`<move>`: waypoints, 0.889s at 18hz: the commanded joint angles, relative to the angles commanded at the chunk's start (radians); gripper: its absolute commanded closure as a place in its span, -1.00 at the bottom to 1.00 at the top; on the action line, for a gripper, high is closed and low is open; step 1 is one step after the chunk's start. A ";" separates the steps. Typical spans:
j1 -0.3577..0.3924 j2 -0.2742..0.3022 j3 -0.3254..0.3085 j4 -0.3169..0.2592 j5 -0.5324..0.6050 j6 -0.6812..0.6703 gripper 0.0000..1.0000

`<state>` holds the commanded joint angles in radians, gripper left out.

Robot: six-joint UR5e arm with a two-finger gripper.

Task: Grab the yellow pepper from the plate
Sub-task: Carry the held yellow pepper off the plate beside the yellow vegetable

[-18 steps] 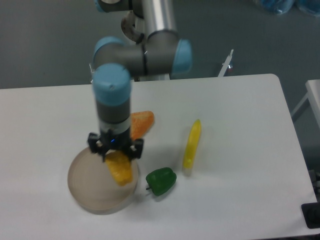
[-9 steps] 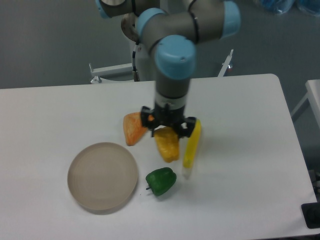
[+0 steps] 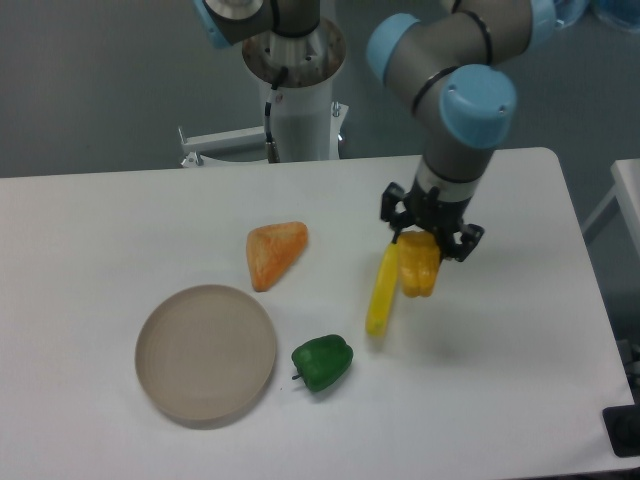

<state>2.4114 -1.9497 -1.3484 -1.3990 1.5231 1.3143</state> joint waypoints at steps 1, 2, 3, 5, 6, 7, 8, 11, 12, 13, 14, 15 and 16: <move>-0.003 -0.003 0.002 -0.006 0.037 0.046 0.43; -0.009 -0.006 0.003 -0.008 0.054 0.077 0.43; -0.014 -0.009 0.005 -0.008 0.054 0.109 0.43; -0.017 -0.011 0.006 -0.008 0.055 0.134 0.44; -0.018 -0.014 0.008 -0.012 0.057 0.152 0.44; -0.018 -0.014 0.006 -0.012 0.057 0.176 0.44; -0.018 -0.015 0.006 -0.012 0.057 0.224 0.44; -0.017 -0.018 0.009 -0.012 0.051 0.322 0.44; -0.015 -0.018 0.008 -0.012 0.052 0.338 0.44; -0.015 -0.018 0.008 -0.012 0.052 0.338 0.44; -0.015 -0.018 0.009 -0.011 0.052 0.338 0.44; -0.015 -0.018 0.008 -0.011 0.052 0.338 0.44; -0.015 -0.018 0.009 -0.012 0.051 0.338 0.44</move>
<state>2.3961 -1.9681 -1.3392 -1.4112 1.5739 1.6521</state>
